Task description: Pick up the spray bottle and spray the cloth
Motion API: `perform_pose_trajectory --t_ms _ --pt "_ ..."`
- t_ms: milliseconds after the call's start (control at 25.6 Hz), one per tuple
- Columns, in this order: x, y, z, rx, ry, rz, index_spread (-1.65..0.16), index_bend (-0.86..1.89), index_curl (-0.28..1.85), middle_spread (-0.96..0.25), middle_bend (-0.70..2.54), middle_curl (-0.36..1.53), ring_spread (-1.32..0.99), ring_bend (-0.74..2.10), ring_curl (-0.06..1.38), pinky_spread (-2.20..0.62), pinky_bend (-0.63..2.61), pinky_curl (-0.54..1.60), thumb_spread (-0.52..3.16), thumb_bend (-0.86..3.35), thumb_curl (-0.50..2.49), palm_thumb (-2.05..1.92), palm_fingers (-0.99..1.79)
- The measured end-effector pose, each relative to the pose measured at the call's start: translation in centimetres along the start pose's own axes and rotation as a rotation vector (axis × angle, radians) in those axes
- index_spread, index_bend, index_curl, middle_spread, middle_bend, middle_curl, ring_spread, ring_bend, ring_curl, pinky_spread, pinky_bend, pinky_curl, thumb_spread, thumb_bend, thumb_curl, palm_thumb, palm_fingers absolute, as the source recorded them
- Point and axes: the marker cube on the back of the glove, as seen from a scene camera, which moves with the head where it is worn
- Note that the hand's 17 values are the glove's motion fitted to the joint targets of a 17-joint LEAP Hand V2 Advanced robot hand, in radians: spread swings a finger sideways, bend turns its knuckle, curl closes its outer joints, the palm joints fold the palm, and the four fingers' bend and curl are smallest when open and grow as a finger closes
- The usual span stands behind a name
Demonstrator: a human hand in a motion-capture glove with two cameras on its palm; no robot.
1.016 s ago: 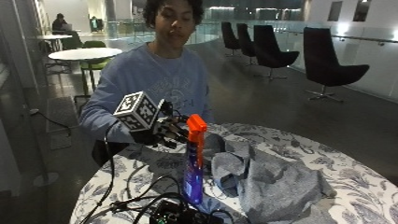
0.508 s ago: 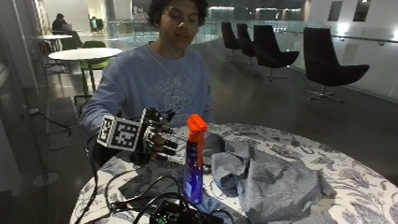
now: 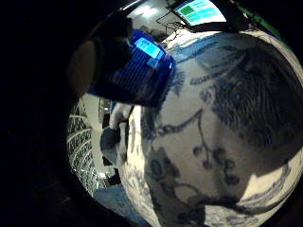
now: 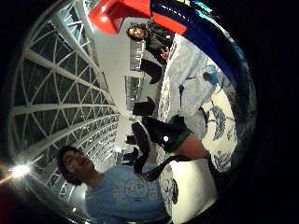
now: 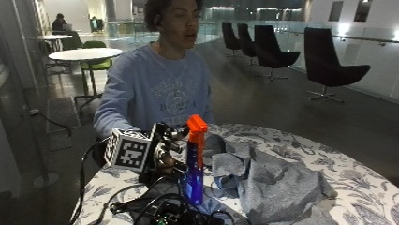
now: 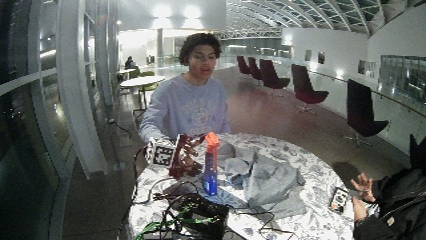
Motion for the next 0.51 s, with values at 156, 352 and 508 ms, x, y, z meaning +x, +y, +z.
perform_pose_trajectory --t_ms 156,352,508 --pt "0.5 -2.2 0.5 0.023 -0.006 -0.003 -0.41 0.08 0.07 0.01 0.38 0.36 0.05 0.52 0.32 0.23 0.63 0.39 0.99 -0.02 0.29 0.47 0.26" --pt "0.6 -4.1 1.2 0.047 -0.033 -0.007 -0.41 0.12 0.10 0.01 0.39 0.36 0.05 0.52 0.31 0.23 0.59 0.37 0.98 -0.02 0.30 0.50 0.33" --pt "0.9 -5.4 1.9 0.087 -0.044 -0.032 -0.39 0.15 0.13 0.00 0.40 0.37 0.05 0.49 0.30 0.23 0.55 0.36 0.97 0.00 0.31 0.57 0.38"
